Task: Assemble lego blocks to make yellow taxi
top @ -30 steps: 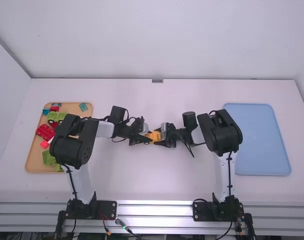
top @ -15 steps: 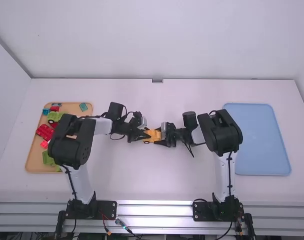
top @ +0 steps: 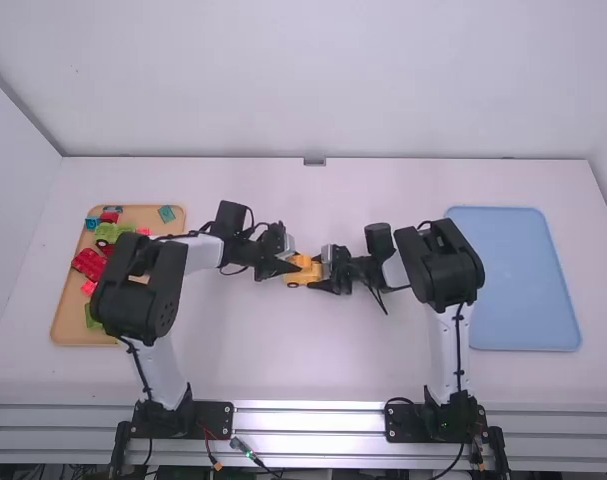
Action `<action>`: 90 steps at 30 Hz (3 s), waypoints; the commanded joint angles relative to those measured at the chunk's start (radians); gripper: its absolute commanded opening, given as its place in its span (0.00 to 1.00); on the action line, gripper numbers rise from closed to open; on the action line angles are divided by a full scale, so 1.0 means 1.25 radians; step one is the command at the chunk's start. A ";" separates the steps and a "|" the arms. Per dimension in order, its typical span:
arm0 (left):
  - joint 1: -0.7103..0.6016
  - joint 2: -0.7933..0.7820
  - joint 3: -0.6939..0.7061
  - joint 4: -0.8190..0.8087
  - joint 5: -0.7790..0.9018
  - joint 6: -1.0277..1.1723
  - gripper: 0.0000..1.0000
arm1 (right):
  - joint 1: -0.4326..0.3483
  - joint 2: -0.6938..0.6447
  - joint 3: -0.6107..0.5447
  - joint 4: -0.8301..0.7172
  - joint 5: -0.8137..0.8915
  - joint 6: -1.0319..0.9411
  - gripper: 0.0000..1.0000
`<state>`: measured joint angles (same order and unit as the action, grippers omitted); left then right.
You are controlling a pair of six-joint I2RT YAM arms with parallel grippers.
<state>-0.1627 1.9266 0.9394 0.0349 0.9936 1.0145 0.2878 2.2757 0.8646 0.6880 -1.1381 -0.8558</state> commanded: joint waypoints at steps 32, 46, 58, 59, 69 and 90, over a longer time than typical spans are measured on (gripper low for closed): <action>-0.043 0.128 -0.021 0.084 -0.007 -0.078 0.02 | 0.004 0.017 -0.006 -0.012 0.031 0.011 0.45; -0.048 0.129 -0.024 -0.023 -0.037 0.023 0.02 | -0.001 0.017 -0.006 -0.002 0.031 0.011 0.45; -0.096 0.129 -0.024 -0.022 -0.188 -0.044 0.02 | -0.001 0.017 -0.005 0.012 0.031 0.016 0.45; -0.099 0.128 -0.024 -0.018 -0.206 -0.063 0.02 | -0.001 0.017 -0.005 0.011 0.032 0.017 0.45; -0.102 0.122 -0.024 -0.014 -0.273 -0.088 0.02 | -0.001 0.017 -0.005 0.011 0.031 0.017 0.45; -0.079 0.005 -0.144 0.169 -0.257 -0.081 0.02 | -0.010 0.017 -0.006 0.009 0.029 0.016 0.45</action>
<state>-0.2718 1.8885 0.8112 0.2783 0.7765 0.9089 0.2691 2.2757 0.8574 0.7074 -1.1385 -0.8448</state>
